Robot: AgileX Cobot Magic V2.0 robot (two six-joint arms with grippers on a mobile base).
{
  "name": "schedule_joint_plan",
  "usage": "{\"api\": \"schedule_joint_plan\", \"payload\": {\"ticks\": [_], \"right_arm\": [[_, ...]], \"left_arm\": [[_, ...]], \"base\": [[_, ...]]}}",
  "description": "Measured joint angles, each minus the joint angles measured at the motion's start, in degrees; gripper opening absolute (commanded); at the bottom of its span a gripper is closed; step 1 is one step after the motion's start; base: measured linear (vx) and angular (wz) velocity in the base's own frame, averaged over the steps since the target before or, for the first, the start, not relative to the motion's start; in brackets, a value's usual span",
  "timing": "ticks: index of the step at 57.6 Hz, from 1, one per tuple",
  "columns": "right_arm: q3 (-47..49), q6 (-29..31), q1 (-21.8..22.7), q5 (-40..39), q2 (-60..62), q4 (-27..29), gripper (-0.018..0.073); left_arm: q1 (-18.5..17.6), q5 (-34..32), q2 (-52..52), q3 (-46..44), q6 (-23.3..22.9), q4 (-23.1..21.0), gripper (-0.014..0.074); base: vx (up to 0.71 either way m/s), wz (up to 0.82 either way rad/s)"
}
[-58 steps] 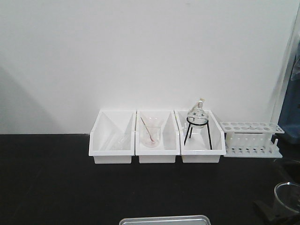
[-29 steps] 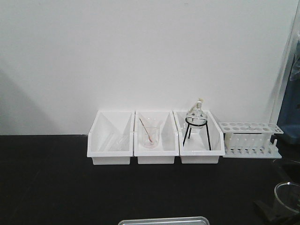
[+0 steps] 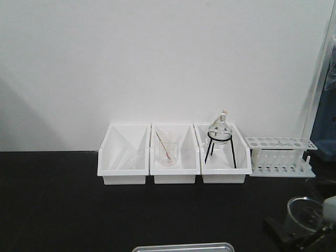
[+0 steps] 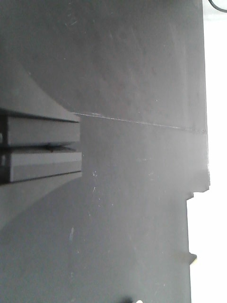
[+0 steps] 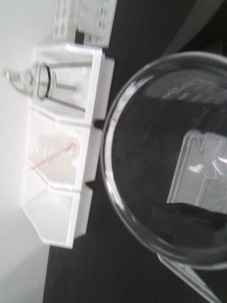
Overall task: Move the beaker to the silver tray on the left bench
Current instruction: 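Lower the beaker onto the silver tray with the right gripper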
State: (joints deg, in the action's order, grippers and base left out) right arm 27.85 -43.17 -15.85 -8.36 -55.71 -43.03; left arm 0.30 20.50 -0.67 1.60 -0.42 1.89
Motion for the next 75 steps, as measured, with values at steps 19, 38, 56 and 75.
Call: {"api": "schedule_joint_plan", "payload": {"ticks": [19, 38, 56, 75], "right_arm": [[0.7, 5.7, 0.0, -30.9, -28.2, -1.4, -0.0003], [9.2, 16.9, 0.0, -39.9, -51.6, -1.2, 0.0000], [14.7, 20.3, 0.0, -41.5, -61.0, 3.4, 0.0015], [14.9, 25.0, 0.0, -41.8, -63.0, 7.3, 0.0132]], "left_arm": [[0.0, 0.0, 0.0, 0.0, 0.0, 0.0, 0.0001], [0.0, 0.0, 0.0, 0.0, 0.0, 0.0, 0.0001], [0.0, 0.0, 0.0, 0.0, 0.0, 0.0, 0.0001], [0.0, 0.0, 0.0, 0.0, 0.0, 0.0, 0.0001]], "base": [[0.00, 0.00], [0.00, 0.00], [0.00, 0.00], [0.00, 0.00]]}}
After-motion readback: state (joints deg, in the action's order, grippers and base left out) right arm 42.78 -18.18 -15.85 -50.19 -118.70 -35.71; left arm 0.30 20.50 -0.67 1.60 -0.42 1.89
